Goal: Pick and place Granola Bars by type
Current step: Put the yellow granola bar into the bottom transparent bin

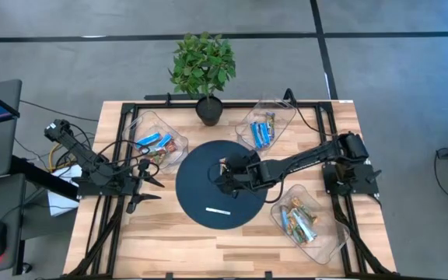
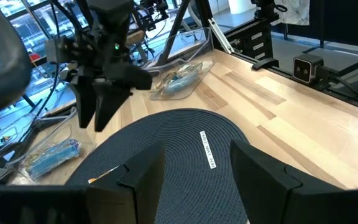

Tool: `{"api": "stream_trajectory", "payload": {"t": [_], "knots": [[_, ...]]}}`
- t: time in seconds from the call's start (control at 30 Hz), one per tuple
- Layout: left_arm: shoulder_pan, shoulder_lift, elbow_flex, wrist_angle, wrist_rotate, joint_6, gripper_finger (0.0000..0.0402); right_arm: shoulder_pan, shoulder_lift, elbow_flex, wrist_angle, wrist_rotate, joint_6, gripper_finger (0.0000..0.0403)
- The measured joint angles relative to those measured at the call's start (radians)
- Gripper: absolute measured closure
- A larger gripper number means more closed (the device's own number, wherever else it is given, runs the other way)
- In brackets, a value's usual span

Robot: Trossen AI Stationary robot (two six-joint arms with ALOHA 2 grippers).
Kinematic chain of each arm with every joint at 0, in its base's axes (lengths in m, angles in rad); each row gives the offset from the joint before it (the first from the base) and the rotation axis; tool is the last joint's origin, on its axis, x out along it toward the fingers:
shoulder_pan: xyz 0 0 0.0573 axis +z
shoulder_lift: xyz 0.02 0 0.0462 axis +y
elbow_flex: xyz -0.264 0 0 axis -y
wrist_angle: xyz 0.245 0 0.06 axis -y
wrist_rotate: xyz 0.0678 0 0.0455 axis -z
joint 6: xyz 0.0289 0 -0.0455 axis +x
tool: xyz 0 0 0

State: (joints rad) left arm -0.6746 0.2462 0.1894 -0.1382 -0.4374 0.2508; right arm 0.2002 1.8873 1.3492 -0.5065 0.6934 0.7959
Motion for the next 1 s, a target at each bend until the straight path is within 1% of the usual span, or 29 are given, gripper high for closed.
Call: {"api": "stream_trajectory", "payload": {"t": [0.1,0.2,0.27,0.33,0.4,0.43,0.47,0.53,0.57,0.6,0.7,0.77,0.83,1.0], "knots": [[0.0,0.0,0.0,0.001,0.0,0.0,0.0224,-0.006,0.0,-0.017,0.014,0.004,0.014,0.0185],[0.0,0.0,0.0,0.001,0.0,0.003,0.0224,-0.009,0.003,-0.051,0.08,-0.002,0.014,0.0172],[0.0,0.0,0.0,0.001,0.0,0.005,0.0224,-0.014,0.03,-0.062,0.137,-0.015,0.01,0.0165],[0.0,0.0,0.0,0.006,0.0,0.005,0.0224,-0.02,0.043,-0.069,0.129,-0.031,0.008,0.0159],[0.0,0.0,0.0,0.006,0.0,0.005,0.0224,-0.028,0.089,-0.054,0.206,-0.055,0.005,0.0156],[0.0,0.0,0.0,0.007,0.0,0.005,0.0224,-0.033,0.101,-0.059,0.203,-0.071,-0.002,0.0155],[0.0,0.001,0.0,0.009,0.001,0.005,0.0224,-0.037,0.105,-0.069,0.164,-0.078,-0.01,0.0154],[0.0,0.002,0.0,0.01,0.001,0.005,0.0224,-0.046,0.146,-0.051,0.23,-0.094,-0.009,0.0153],[0.0,0.002,-0.001,0.008,0.003,0.006,0.0224,-0.05,0.151,-0.051,0.232,-0.103,-0.009,0.0153],[0.0,0.003,-0.001,0.012,0.003,0.008,0.0224,-0.054,0.148,-0.059,0.196,-0.105,-0.011,0.0153],[0.0,0.005,-0.001,0.013,0.006,0.013,0.0224,-0.062,0.177,-0.048,0.248,-0.138,-0.01,0.0153],[0.0,0.005,-0.001,0.017,0.005,0.015,0.0224,-0.068,0.181,-0.058,0.215,-0.151,-0.009,0.0153],[0.0,0.005,-0.001,0.015,0.006,0.015,0.0224,-0.071,0.205,-0.049,0.241,-0.167,0.013,0.0153],[0.0,0.005,-0.001,0.016,0.005,0.015,0.0224,-0.078,0.227,-0.051,0.213,-0.177,0.058,0.0153]]}}
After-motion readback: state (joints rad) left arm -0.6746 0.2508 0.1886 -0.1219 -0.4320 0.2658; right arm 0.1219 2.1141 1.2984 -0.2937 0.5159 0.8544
